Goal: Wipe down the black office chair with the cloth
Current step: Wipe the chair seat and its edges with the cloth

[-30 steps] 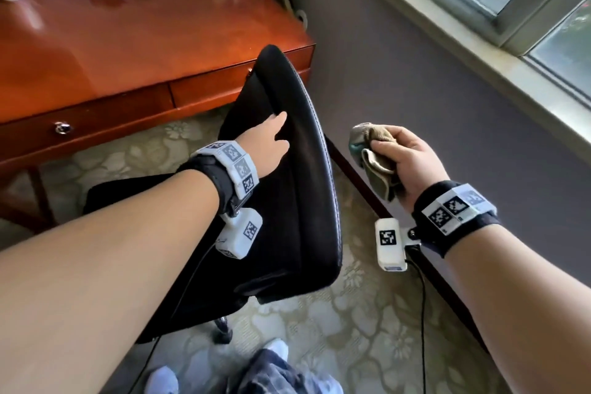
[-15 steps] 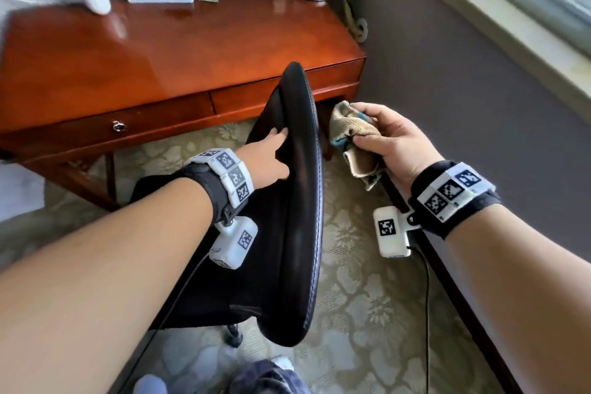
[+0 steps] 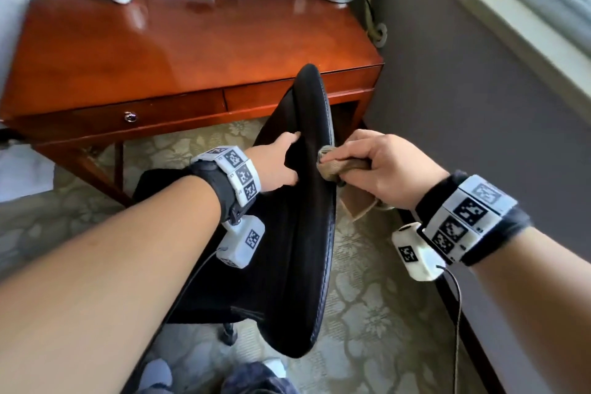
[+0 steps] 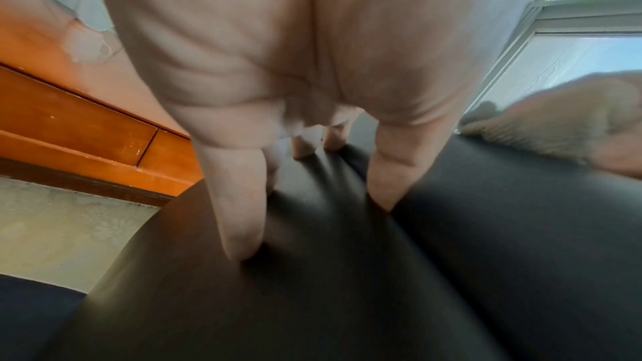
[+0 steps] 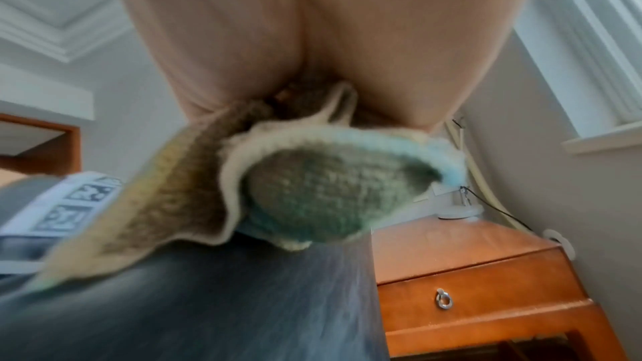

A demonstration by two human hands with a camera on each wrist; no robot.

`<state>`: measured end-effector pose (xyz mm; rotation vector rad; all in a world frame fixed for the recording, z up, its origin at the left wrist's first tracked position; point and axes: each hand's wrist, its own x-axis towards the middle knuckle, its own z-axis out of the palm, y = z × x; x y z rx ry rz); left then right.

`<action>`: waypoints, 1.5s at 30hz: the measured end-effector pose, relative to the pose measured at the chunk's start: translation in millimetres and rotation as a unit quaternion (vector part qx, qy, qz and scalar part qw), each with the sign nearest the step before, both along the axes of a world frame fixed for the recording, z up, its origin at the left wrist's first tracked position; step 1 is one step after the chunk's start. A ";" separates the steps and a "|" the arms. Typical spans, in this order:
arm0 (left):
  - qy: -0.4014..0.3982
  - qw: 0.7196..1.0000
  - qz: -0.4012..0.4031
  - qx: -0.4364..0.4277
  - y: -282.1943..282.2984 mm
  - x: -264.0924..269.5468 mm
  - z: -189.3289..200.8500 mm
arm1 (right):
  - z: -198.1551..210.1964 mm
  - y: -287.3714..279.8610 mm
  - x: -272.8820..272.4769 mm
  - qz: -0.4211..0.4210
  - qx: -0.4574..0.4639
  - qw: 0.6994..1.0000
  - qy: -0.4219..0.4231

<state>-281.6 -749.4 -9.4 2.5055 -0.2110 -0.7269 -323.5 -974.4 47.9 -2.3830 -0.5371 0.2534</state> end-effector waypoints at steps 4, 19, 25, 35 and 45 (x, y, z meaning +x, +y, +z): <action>-0.011 1.000 -0.005 -0.007 4.6 -3.0 0.6 | -1.8 11.7 44.9 -0.023 -0.060 0.996 -0.065; -0.036 0.997 0.020 -0.072 26.1 31.2 2.0 | -17.0 23.7 94.2 -0.100 -0.054 0.993 -0.044; 0.006 0.997 0.018 -0.074 3.8 31.8 6.0 | -8.8 14.6 101.3 -0.083 -0.069 0.993 -0.039; 0.026 0.997 -0.049 -0.050 -3.7 -3.3 1.8 | -28.1 21.5 175.2 -0.144 -0.048 0.988 -0.015; 0.048 0.997 -0.050 -0.017 -14.5 1.8 12.5 | -12.9 -1.6 119.1 -0.116 -0.077 0.990 -0.036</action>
